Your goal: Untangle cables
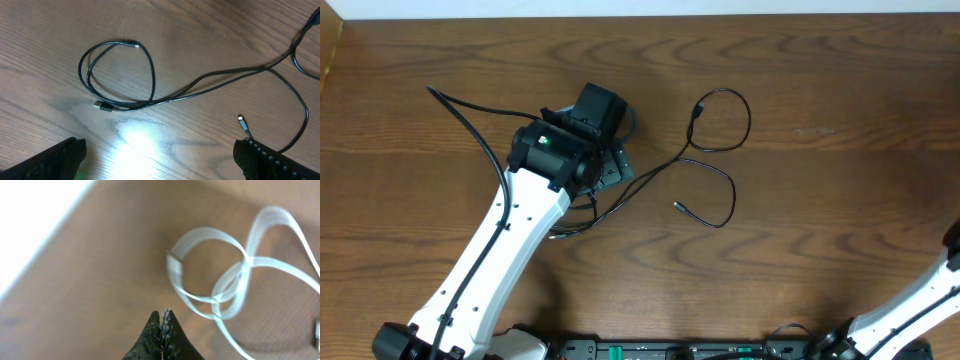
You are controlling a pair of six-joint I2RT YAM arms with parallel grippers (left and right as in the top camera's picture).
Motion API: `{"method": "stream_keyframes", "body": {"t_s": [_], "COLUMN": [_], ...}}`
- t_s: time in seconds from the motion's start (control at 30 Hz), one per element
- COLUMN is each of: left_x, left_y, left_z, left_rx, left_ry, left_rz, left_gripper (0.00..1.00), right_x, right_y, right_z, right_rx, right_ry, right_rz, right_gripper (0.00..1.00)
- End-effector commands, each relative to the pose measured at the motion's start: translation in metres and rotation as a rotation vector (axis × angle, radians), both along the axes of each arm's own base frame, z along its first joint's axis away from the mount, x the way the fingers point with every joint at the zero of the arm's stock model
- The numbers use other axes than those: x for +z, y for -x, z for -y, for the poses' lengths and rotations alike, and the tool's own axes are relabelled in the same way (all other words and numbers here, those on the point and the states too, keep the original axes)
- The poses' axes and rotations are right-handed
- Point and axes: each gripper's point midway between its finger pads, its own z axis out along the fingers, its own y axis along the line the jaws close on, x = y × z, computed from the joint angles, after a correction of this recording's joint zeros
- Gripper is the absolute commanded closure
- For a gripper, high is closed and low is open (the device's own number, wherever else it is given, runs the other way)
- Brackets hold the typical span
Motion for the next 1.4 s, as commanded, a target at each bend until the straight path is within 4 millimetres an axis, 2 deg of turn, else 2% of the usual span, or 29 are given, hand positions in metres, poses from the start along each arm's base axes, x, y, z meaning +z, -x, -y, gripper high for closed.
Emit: {"method": "stream_keyframes", "body": {"t_s": [0.0, 0.07, 0.1, 0.13, 0.17, 0.2, 0.23, 0.3, 0.37, 0.4, 0.47, 0.5, 0.67, 0.8, 0.97, 1.03, 1.07, 1.1, 1.13, 1.17, 1.23, 1.33, 1.37], "left_x": [-0.003, -0.003, -0.003, -0.003, -0.003, -0.004, -0.004, -0.004, -0.004, -0.004, -0.004, -0.004, -0.004, -0.004, -0.004, -0.004, -0.004, -0.004, -0.004, -0.004, -0.004, -0.004, -0.004], "left_y": [0.001, 0.001, 0.002, 0.002, 0.003, 0.003, 0.004, 0.004, 0.004, 0.004, 0.004, 0.004, 0.004, 0.004, 0.003, 0.003, 0.003, 0.003, 0.003, 0.003, 0.003, 0.003, 0.003], "left_z": [-0.002, -0.002, -0.002, -0.003, -0.003, -0.003, -0.003, -0.004, -0.004, -0.004, -0.004, -0.004, -0.004, -0.004, -0.003, -0.003, -0.003, -0.003, -0.003, -0.003, -0.003, -0.003, -0.003], "left_rx": [-0.005, -0.005, -0.005, -0.005, -0.005, -0.005, -0.005, -0.005, -0.005, -0.005, -0.005, -0.005, -0.005, -0.005, -0.005, -0.005, -0.005, -0.005, -0.005, -0.005, -0.005, -0.005, -0.005], "left_ry": [-0.01, -0.011, -0.012, -0.013, -0.015, -0.016, -0.016, -0.017, -0.017, -0.017, -0.017, -0.017, -0.017, -0.017, -0.015, -0.015, -0.015, -0.015, -0.015, -0.015, -0.015, -0.015, -0.015], "left_rz": [-0.01, -0.011, -0.013, -0.015, -0.017, -0.02, -0.021, -0.024, -0.024, -0.023, -0.023, -0.023, -0.024, -0.023, -0.02, -0.02, -0.02, -0.02, -0.02, -0.02, -0.019, -0.019, -0.019], "left_gripper": [0.01, 0.01, 0.01, 0.01, 0.01, 0.01, 0.01, 0.01, 0.01, 0.01, 0.01, 0.01, 0.01, 0.01, 0.01, 0.01, 0.01, 0.01, 0.01, 0.01, 0.01, 0.01, 0.01], "right_x": [0.12, 0.147, 0.152, 0.155, 0.152, 0.145, 0.139, 0.118, 0.094, 0.086, 0.054, 0.032, -0.03, -0.067, -0.088, -0.087, -0.084, -0.082, -0.079, -0.076, -0.074, -0.076, -0.077], "right_y": [-0.021, -0.021, -0.019, -0.013, -0.003, 0.011, 0.02, 0.044, 0.057, 0.057, 0.058, 0.06, 0.064, 0.056, 0.046, 0.039, 0.033, 0.028, 0.02, 0.013, 0.007, 0.004, 0.005], "right_z": [-0.047, -0.058, -0.057, -0.051, -0.042, -0.029, -0.022, -0.007, 0.005, 0.007, 0.016, 0.023, 0.041, 0.046, 0.048, 0.049, 0.047, 0.046, 0.042, 0.038, 0.033, 0.026, 0.024], "right_rx": [0.139, 0.153, 0.132, 0.078, -0.001, -0.095, -0.147, -0.267, -0.302, -0.285, -0.259, -0.266, -0.267, -0.206, -0.165, -0.147, -0.125, -0.105, -0.062, -0.032, 0.003, 0.019, 0.021], "right_ry": [-0.088, -0.073, -0.053, -0.02, 0.018, 0.055, 0.074, 0.112, 0.142, 0.147, 0.143, 0.122, 0.065, 0.043, 0.041, 0.042, 0.035, 0.031, 0.026, 0.015, -0.002, -0.017, -0.024], "right_rz": [0.316, 0.357, 0.352, 0.327, 0.28, 0.214, 0.171, 0.05, -0.051, -0.078, -0.145, -0.178, -0.229, -0.23, -0.215, -0.177, -0.146, -0.123, -0.092, -0.062, -0.03, -0.034, -0.04], "right_gripper": [0.99, 0.99, 0.99, 0.93, 0.8, 0.63, 0.55, 0.47, 0.44, 0.43, 0.39, 0.34, 0.27, 0.26, 0.25, 0.3, 0.39, 0.59, 0.69, 0.75, 0.78, 0.99, 0.99]}}
